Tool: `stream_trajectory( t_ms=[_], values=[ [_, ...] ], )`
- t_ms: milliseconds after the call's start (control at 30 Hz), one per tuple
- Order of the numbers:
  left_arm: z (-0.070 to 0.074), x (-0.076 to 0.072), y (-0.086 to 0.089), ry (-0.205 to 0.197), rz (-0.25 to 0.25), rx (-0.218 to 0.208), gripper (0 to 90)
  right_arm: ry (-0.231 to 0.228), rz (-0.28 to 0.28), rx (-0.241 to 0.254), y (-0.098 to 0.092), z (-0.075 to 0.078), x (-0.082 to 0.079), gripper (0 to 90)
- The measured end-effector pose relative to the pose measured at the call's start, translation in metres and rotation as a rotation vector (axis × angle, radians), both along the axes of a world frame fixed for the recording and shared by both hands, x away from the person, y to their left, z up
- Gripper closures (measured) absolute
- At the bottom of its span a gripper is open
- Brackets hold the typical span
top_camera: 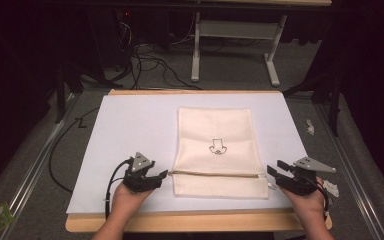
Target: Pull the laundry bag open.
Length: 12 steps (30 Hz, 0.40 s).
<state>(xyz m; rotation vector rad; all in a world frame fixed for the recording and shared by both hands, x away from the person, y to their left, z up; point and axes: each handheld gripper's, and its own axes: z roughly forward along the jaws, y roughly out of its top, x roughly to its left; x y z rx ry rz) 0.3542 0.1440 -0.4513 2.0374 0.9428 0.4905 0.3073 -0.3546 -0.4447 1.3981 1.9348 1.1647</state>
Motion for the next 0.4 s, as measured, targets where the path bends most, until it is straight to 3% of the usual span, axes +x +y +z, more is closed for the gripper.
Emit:
stream_trajectory(
  t_ms=[33, 67, 100, 133, 167, 233, 300, 400],
  values=[
    [0.003, -0.002, 0.010, -0.026, 0.005, 0.013, 26.1, -0.016, -0.022, -0.013, -0.006, 0.001, 0.000, 32.7],
    [0.003, -0.002, 0.010, -0.026, 0.005, 0.013, 21.9, -0.016, -0.022, -0.013, -0.006, 0.001, 0.000, 32.7],
    [0.005, -0.003, 0.022, -0.043, 0.024, 0.025, 21.9, -0.027, -0.046, -0.039, -0.013, 0.002, 0.001, 27.0],
    [0.004, -0.003, 0.037, -0.043, 0.068, 0.030, 13.8, -0.054, -0.101, -0.061, -0.027, 0.004, -0.001, 17.5],
    [0.004, -0.003, 0.037, -0.043, 0.068, 0.030, 11.2, -0.054, -0.101, -0.061, -0.027, 0.004, -0.001, 17.5],
    [0.002, 0.000, 0.047, -0.003, 0.121, -0.009, 6.4, -0.061, -0.133, -0.054, -0.035, 0.006, -0.002, 15.5],
    [0.004, 0.001, 0.047, 0.006, 0.127, -0.050, 1.5, -0.076, -0.123, -0.056, -0.034, 0.007, 0.000, 15.4],
    [0.005, -0.001, 0.045, 0.003, 0.113, -0.038, 0.2, -0.072, -0.109, -0.064, -0.028, 0.007, 0.000, 15.2]
  ],
)
